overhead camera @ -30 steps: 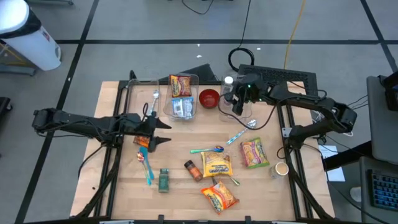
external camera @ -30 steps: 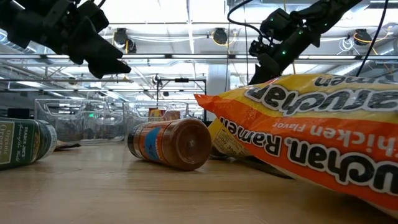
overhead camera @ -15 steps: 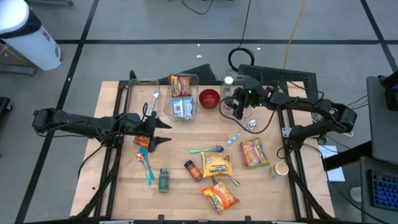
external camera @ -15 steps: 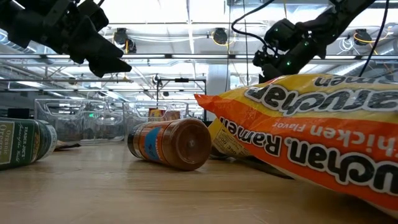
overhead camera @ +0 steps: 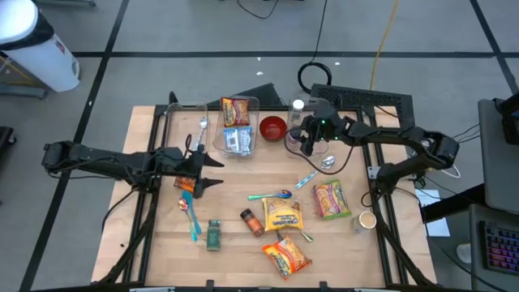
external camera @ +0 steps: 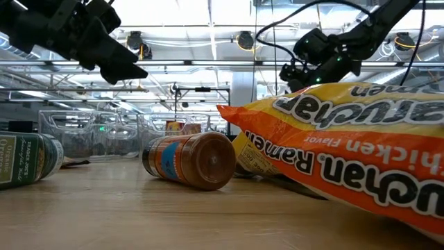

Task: Pick & Place Food Item
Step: Put the purple seasoning bottle into the right transparent bin

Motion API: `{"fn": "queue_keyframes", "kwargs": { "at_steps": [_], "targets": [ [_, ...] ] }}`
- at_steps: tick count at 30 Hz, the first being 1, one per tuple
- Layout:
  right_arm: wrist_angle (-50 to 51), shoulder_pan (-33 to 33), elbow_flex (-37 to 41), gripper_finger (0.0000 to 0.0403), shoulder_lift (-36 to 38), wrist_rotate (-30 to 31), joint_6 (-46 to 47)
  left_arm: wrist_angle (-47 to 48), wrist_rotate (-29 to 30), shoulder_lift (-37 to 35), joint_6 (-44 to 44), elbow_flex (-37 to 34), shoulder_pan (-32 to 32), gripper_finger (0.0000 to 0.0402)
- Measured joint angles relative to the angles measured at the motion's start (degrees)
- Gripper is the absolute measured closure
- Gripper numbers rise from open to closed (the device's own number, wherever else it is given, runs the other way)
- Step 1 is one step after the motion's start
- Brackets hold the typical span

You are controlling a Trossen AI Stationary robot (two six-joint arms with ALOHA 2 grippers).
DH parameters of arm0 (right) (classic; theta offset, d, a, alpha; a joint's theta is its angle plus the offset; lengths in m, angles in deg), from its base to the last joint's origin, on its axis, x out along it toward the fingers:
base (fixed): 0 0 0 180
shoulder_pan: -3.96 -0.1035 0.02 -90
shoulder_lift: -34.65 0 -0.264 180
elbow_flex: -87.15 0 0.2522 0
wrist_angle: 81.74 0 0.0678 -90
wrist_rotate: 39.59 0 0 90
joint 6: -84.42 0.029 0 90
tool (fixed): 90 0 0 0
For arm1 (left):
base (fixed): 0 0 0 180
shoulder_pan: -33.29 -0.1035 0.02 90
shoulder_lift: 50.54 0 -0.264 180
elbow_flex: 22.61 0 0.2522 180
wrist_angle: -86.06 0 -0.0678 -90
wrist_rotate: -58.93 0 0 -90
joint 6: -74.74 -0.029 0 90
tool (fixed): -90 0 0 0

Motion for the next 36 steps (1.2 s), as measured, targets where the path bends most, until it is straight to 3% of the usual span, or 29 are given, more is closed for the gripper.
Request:
{"fn": "queue_keyframes", "kwargs": {
  "at_steps": [19, 29, 36],
  "targets": [
    [-3.4, 0.1, -0.1, 0.0212, -3.5, -2.6, 0.9, -0.4, 0.0, 0.0, -0.6, 0.0, 0.0, 0.0119],
    [-1.8, 0.0, 0.3, 0.015, -3.9, -1.2, 0.8, -0.4, 0.0, 0.0, -0.6, 0.0, 0.0, 0.0119],
    [-2.4, 0.0, 0.1, 0.0138, -3.4, -1.1, -0.6, -0.4, 0.0, 0.0, -0.4, 0.0, 0.0, 0.0119]
  ]
}}
